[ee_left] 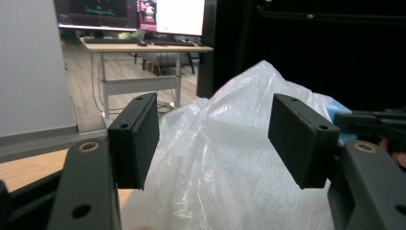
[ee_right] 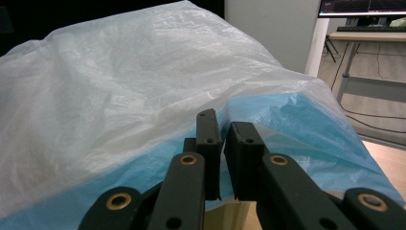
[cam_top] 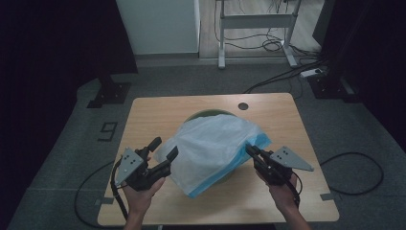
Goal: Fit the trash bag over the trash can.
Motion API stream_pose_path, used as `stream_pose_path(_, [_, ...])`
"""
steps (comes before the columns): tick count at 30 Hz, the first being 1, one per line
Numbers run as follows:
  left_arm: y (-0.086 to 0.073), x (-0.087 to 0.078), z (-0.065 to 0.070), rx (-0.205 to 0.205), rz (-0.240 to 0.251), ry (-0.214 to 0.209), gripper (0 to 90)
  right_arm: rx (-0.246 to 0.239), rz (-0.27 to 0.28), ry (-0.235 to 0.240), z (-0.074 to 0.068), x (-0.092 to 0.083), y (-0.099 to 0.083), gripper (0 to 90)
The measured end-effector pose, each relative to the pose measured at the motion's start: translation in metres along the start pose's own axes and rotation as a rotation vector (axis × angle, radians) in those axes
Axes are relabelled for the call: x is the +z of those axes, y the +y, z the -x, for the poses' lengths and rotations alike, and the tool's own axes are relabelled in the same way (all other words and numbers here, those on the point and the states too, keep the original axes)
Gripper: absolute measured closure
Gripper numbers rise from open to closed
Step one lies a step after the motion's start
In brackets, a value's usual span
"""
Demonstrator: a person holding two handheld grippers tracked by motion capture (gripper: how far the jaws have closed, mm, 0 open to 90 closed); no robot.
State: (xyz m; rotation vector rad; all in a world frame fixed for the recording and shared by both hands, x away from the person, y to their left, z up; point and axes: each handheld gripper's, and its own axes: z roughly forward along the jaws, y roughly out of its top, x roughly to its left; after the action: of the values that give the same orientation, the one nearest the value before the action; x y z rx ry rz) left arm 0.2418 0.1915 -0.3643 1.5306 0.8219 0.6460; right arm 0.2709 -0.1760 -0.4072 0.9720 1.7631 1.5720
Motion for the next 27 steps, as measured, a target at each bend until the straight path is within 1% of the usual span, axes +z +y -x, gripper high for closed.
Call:
stream_pose_path(2, [-0.001,0.002,0.004,0.009,-0.01,-0.011,35.7,0.005,-0.001,-0.002,0.001,0.0,0.0,83.5])
stream_pose_path(4, [-0.003,0.006,0.008,0.01,-0.022,-0.028,36.3,0.005,-0.002,-0.002,0.0,0.001,0.0,83.5])
stream_pose_path(6, [-0.005,0.011,0.013,0.015,-0.037,-0.039,36.5,0.002,-0.003,0.002,-0.001,0.002,0.0,83.5])
stream_pose_path(11, [-0.008,0.019,0.023,0.029,-0.051,-0.044,36.3,0.001,-0.004,0.006,-0.003,0.004,0.001,83.5])
stream_pose_path(16, [-0.01,0.028,0.033,0.046,-0.087,-0.058,35.6,0.009,0.001,0.008,-0.003,0.004,0.001,83.5])
stream_pose_path(19, [-0.014,0.038,0.035,0.051,-0.123,-0.069,34.4,0.013,0.004,0.012,-0.003,0.004,0.001,83.5])
stream_pose_path(21, [-0.017,0.045,0.036,0.051,-0.156,-0.075,31.5,0.012,0.005,0.014,-0.004,0.004,0.001,83.5])
stream_pose_path(24, [-0.022,0.056,0.036,0.039,-0.206,-0.079,27.2,0.013,0.007,0.017,-0.005,0.005,0.002,83.5])
stream_pose_path(27, [-0.026,0.064,0.035,0.036,-0.244,-0.079,22.2,0.017,0.007,0.021,-0.005,0.005,0.001,83.5])
